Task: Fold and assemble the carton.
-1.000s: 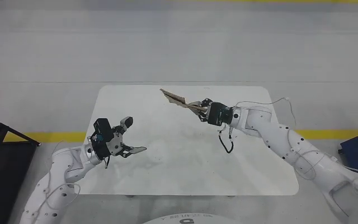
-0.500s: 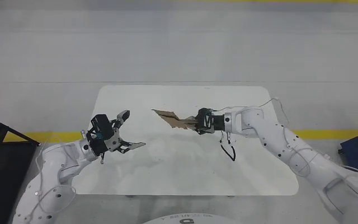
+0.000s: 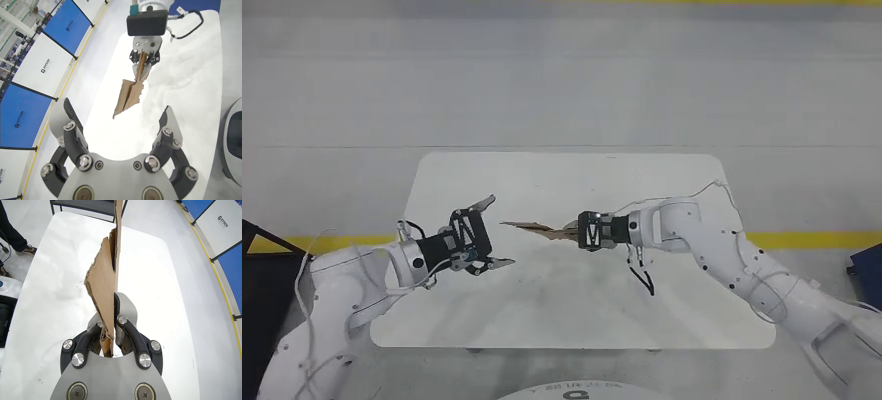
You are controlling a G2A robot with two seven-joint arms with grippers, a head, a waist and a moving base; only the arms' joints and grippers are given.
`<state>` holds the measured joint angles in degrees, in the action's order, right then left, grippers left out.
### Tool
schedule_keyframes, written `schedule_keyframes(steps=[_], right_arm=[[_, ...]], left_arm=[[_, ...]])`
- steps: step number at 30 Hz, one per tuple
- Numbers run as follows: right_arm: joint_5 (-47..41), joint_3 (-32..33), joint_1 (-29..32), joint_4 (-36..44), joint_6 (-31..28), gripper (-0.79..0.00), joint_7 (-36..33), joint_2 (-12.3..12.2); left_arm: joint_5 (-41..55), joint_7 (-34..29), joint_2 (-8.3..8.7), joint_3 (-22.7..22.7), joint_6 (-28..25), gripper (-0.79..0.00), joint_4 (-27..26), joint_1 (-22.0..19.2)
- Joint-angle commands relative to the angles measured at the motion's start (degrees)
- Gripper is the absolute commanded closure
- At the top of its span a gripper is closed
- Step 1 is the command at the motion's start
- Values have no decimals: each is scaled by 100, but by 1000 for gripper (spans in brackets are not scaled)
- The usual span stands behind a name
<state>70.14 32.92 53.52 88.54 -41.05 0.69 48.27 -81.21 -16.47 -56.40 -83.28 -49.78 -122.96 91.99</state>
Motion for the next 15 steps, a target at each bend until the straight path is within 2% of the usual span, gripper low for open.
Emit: schedule_keyframes(steps=[1, 5, 9, 10, 11, 13, 15], right_arm=[[83, 10, 22, 26, 16, 0, -6, 15], [205, 47, 83, 62, -16, 0, -21, 35], [313, 110, 132, 126, -48, 0, -42, 46], [338, 129, 150, 143, -53, 0, -39, 46], [360, 149, 168, 154, -56, 0, -37, 46], [407, 193, 200, 176, -68, 0, -31, 45], [432, 241, 229, 181, -91, 0, -24, 43]], left_arm=[[146, -309, -13, 206, 3, -776, 120, -208], [459, -974, -46, 626, 18, -714, 410, -615], [770, -1492, -84, 999, 118, -585, 631, -965], [818, -1595, -92, 1079, 139, -536, 670, -1038], [862, -1668, -100, 1148, 171, -440, 702, -1103], [931, -1809, -111, 1274, 183, -305, 745, -1205], [986, -1946, -115, 1375, 168, -200, 776, -1278]])
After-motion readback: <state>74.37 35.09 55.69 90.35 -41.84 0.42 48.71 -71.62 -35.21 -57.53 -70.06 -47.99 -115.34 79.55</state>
